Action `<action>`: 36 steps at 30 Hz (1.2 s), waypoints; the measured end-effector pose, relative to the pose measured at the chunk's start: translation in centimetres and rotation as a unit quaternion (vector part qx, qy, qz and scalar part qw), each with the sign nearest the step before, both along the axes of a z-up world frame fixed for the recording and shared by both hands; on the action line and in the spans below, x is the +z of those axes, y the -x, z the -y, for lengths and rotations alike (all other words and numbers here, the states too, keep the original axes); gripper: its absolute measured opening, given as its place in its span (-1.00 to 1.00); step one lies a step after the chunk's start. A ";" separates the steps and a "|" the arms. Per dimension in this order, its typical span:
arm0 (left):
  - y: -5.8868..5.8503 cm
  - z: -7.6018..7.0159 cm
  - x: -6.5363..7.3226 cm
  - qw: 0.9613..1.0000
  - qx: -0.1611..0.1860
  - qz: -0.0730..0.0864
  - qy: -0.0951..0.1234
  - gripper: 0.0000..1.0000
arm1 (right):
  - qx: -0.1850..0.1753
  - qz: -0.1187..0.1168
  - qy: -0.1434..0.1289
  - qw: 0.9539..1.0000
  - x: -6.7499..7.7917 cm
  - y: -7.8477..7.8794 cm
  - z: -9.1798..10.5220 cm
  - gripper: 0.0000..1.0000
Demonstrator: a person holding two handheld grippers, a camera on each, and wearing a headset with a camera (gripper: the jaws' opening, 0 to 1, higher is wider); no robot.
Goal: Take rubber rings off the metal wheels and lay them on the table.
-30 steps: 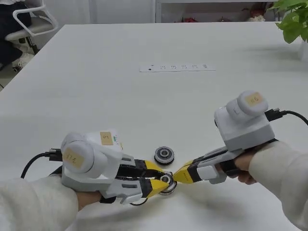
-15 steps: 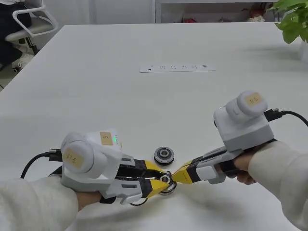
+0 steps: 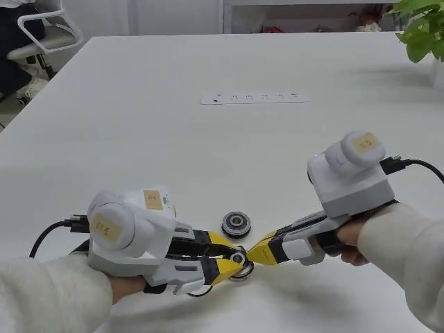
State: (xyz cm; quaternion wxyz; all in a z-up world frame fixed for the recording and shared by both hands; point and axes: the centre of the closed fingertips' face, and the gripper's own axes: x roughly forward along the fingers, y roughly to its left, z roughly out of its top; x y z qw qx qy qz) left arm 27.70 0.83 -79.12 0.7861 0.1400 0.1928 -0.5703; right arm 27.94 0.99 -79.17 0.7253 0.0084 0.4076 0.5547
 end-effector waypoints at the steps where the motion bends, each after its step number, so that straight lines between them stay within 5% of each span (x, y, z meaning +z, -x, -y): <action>1: 0.0 0.0 0.0 1.000 0.000 0.000 0.000 -0.72 | 0.001 0.000 -0.002 1.000 0.1 0.0 -0.1 -1.00; 6: 0.0 0.0 0.0 1.000 0.000 0.001 0.000 -0.72 | -0.007 0.004 -0.029 1.000 1.4 -0.3 -0.7 -1.00; 21: 0.2 -0.1 0.1 1.000 -0.006 0.000 -0.016 -0.70 | -0.018 0.006 -0.008 1.000 0.6 -0.6 -0.1 -1.00; 27: 0.7 -0.3 0.4 0.999 -0.034 0.019 -0.038 -0.55 | -0.018 0.006 -0.005 1.000 0.6 -0.4 -0.1 -1.00; 36: 0.3 -1.4 2.2 0.999 -0.023 0.023 -0.023 -0.20 | -0.020 0.005 -0.003 1.000 0.6 -0.3 -0.1 -1.00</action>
